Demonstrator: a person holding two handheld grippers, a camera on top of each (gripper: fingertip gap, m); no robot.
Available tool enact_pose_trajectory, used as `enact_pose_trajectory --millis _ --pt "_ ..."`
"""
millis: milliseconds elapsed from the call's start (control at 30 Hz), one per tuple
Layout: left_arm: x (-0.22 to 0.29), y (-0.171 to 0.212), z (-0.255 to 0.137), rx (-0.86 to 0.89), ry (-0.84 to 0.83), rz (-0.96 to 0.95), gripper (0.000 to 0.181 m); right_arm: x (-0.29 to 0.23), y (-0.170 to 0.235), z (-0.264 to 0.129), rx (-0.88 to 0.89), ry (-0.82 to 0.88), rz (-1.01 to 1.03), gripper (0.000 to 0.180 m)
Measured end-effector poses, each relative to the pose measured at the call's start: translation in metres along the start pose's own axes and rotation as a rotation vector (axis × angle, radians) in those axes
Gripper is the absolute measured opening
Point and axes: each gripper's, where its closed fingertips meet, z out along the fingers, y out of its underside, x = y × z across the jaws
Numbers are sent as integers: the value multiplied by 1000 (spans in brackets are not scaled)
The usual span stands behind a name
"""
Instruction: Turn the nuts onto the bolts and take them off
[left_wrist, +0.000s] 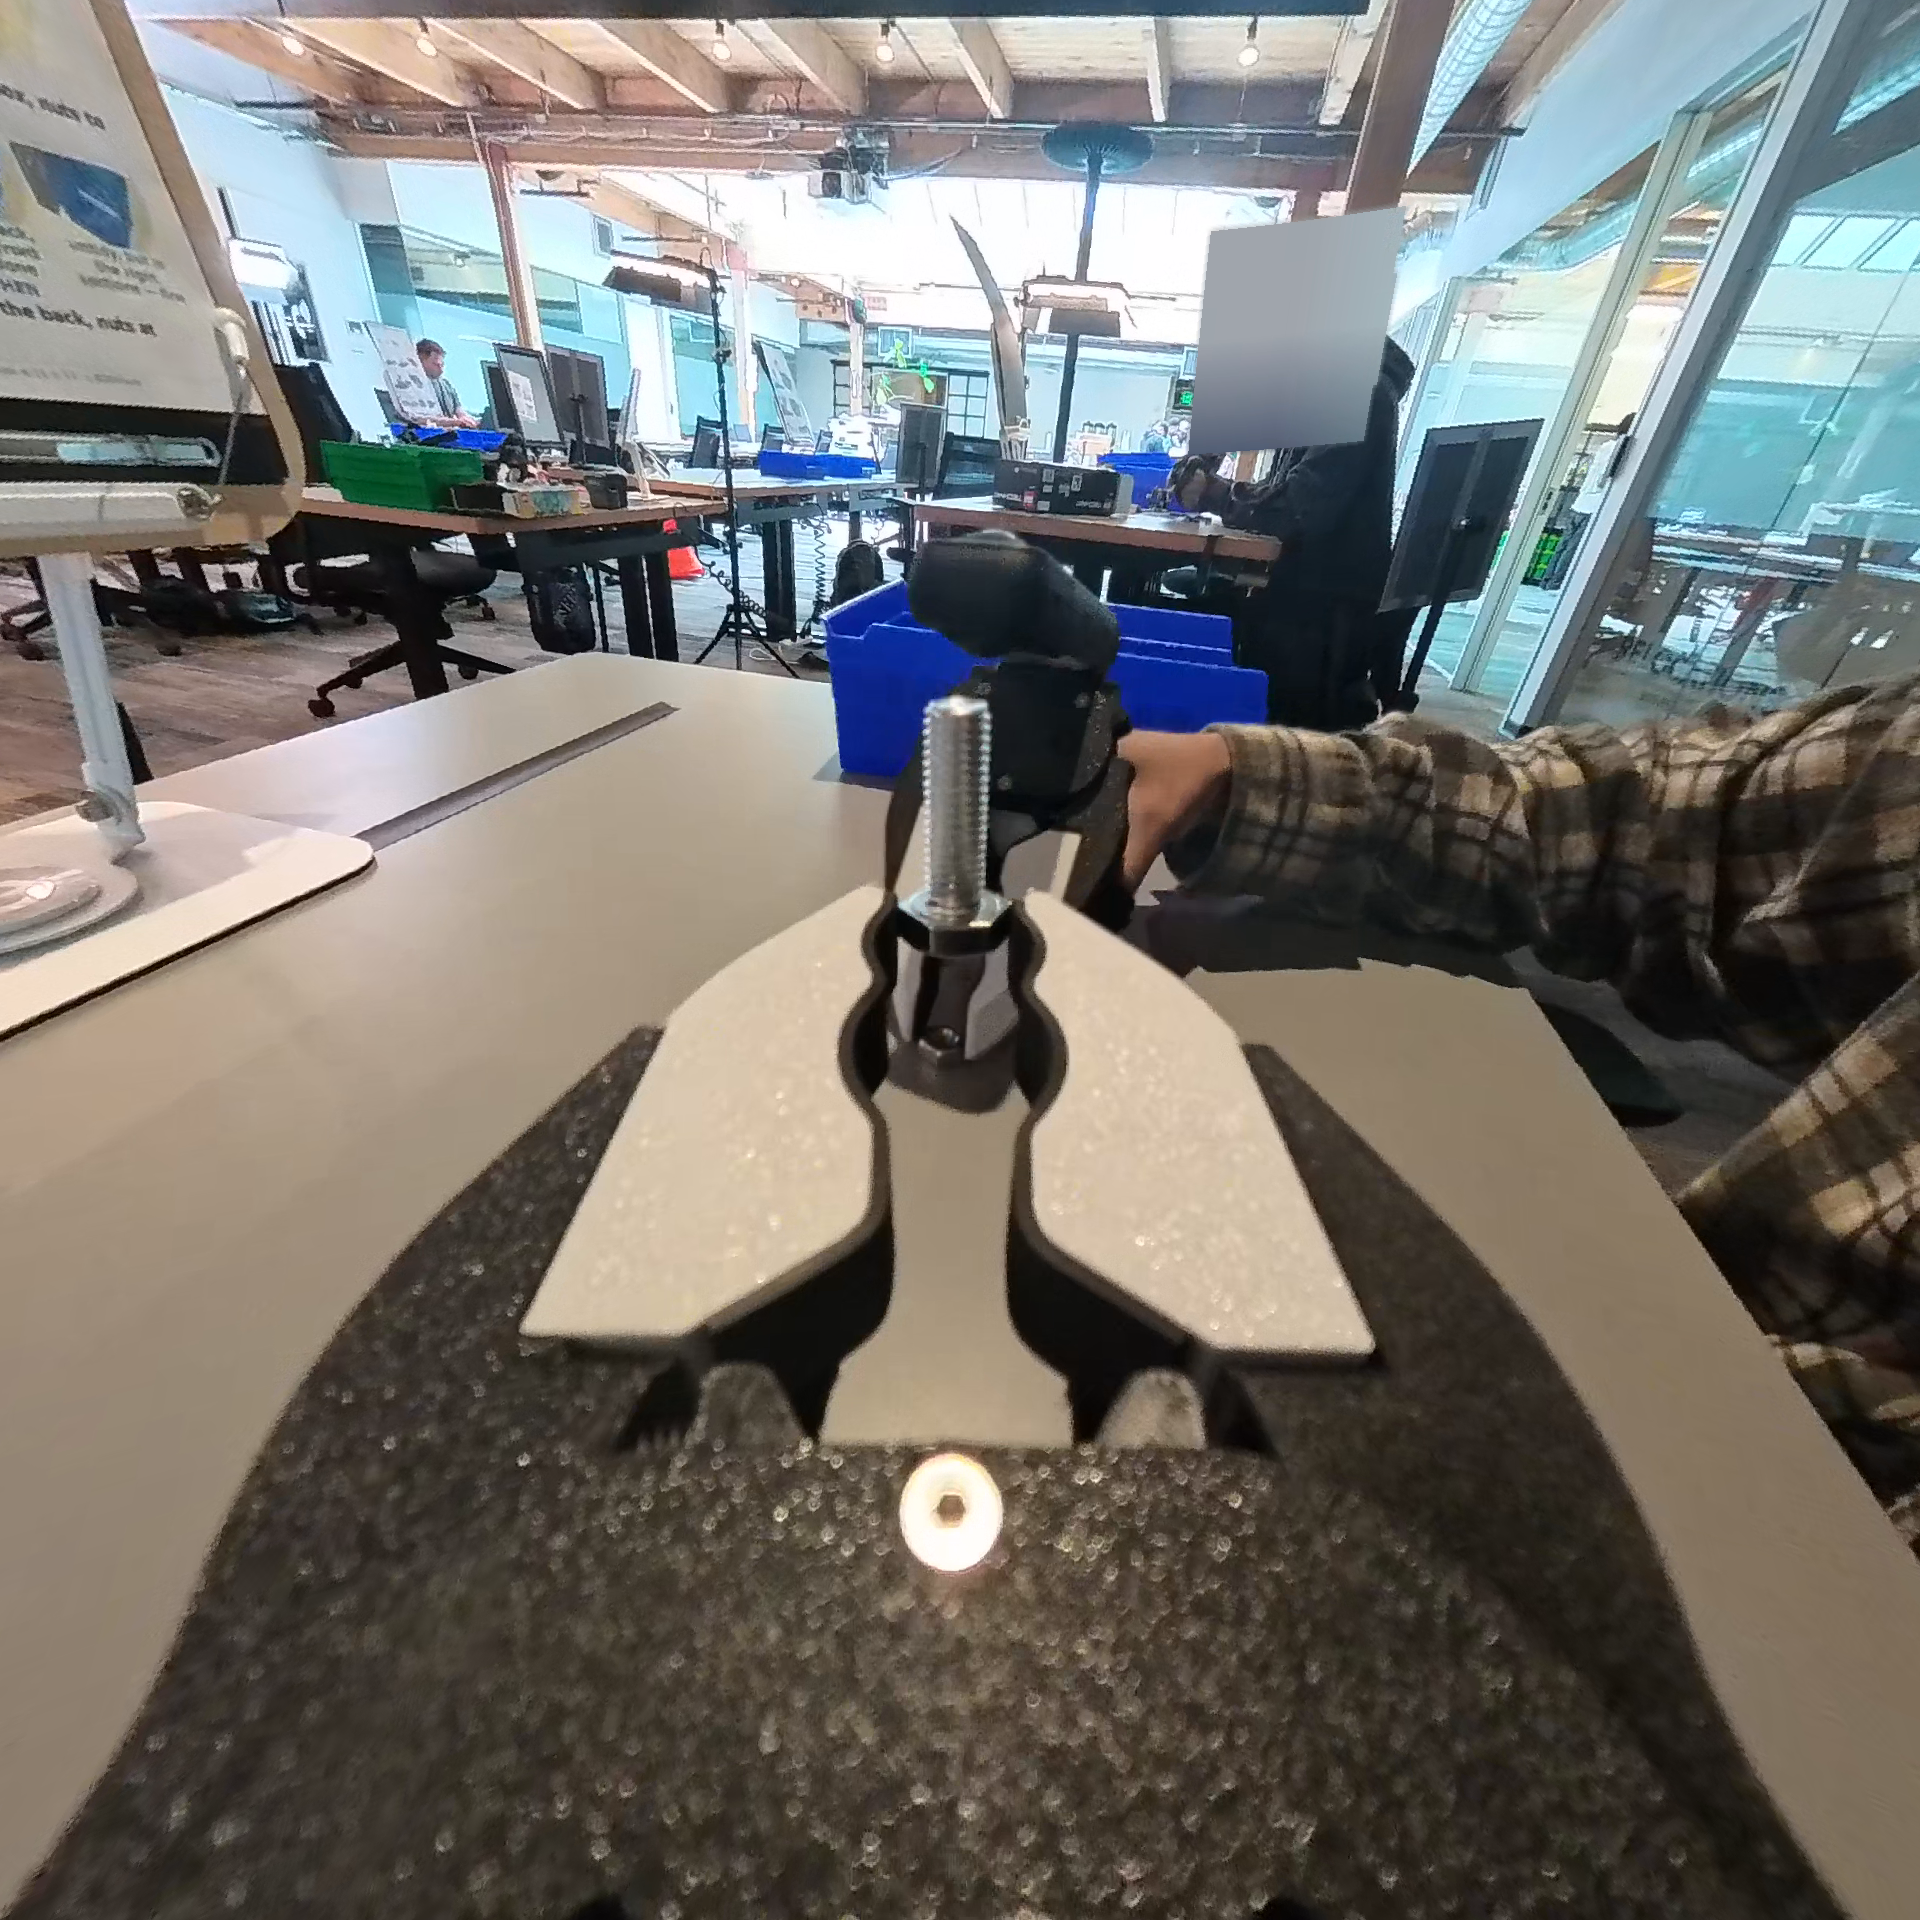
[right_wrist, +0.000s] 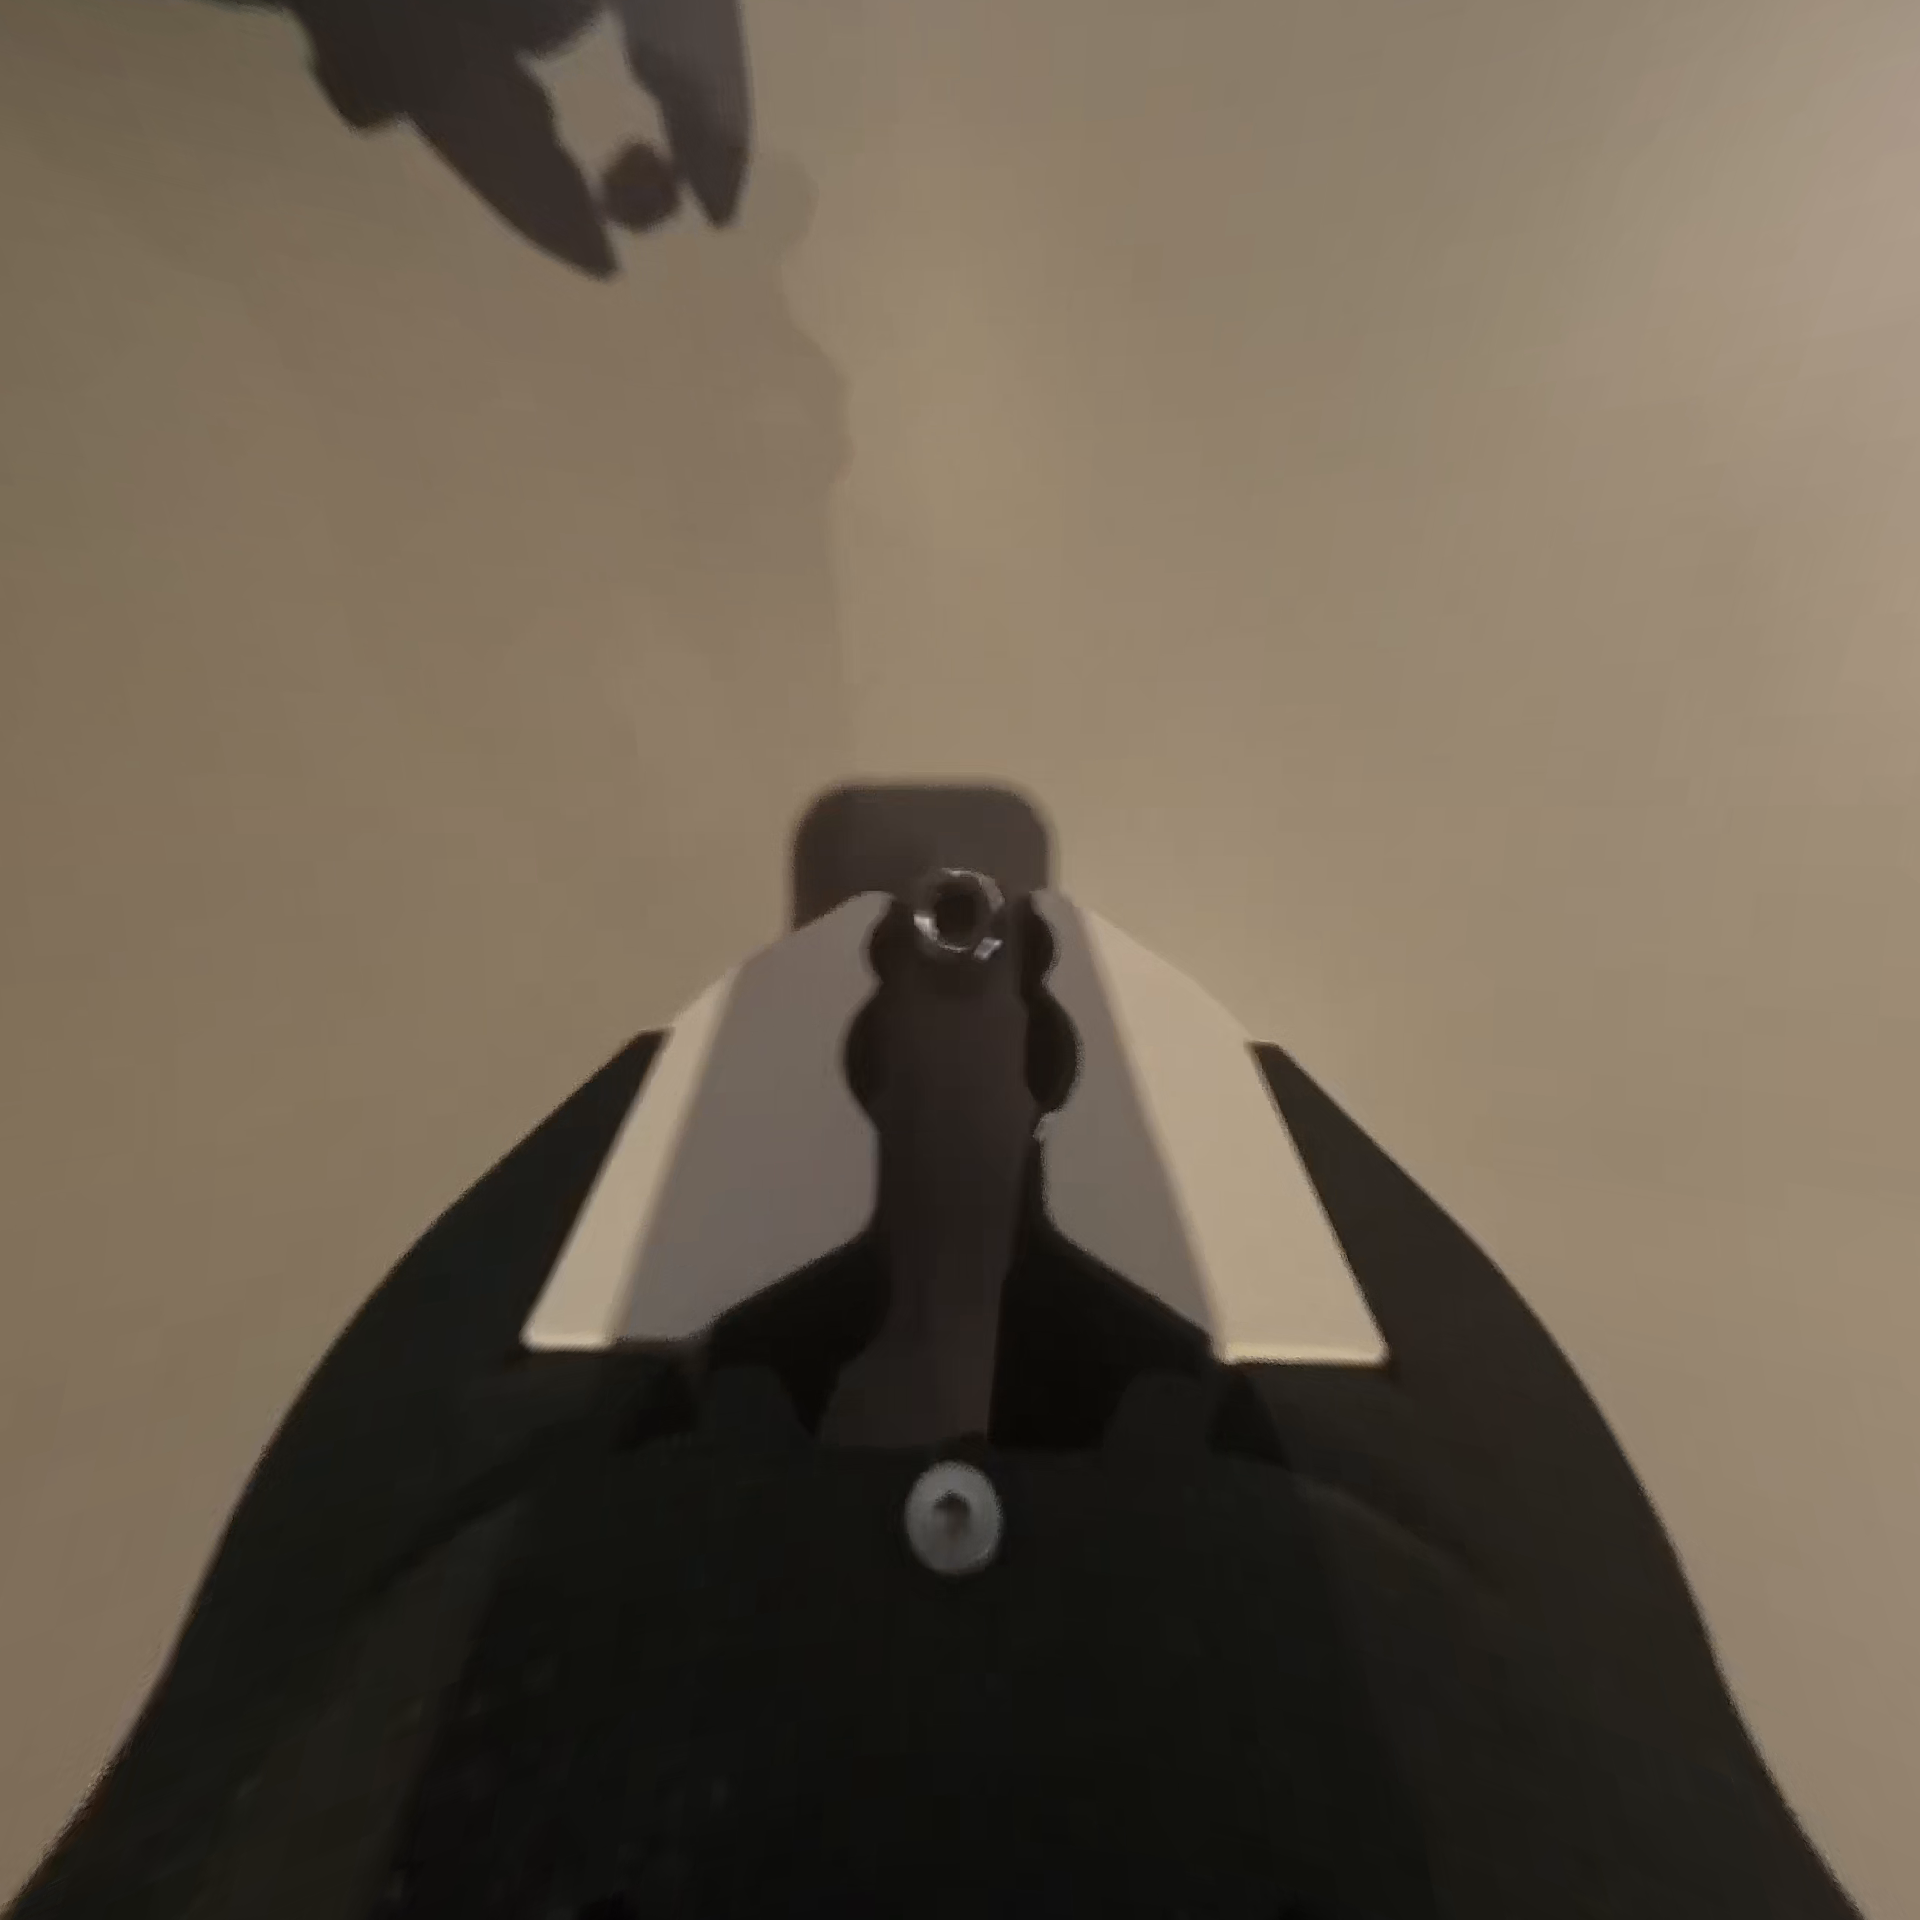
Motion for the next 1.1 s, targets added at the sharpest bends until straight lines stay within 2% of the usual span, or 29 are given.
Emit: enact_pose_trajectory --millis 233,333,467,633,767,1100 --pt "0 4 1 -16 7 -5 19 -5 -12 -4 56 -32 28 18" --pt "1 7 2 -31 6 9 19 -13 -51 -33 144 -67 -2 18" --pt "5 9 5 -49 13 33 19 -40 -118 -70 187 -106 -165 18" --pt "8 10 7 -63 13 55 19 -66 -167 -75 140 -150 -316 18" --pt "9 9 6 -64 16 62 19 -69 -178 -65 117 -171 -337 18" --pt "10 11 8 -93 -1 100 19 -70 -174 -50 60 -209 -330 18"
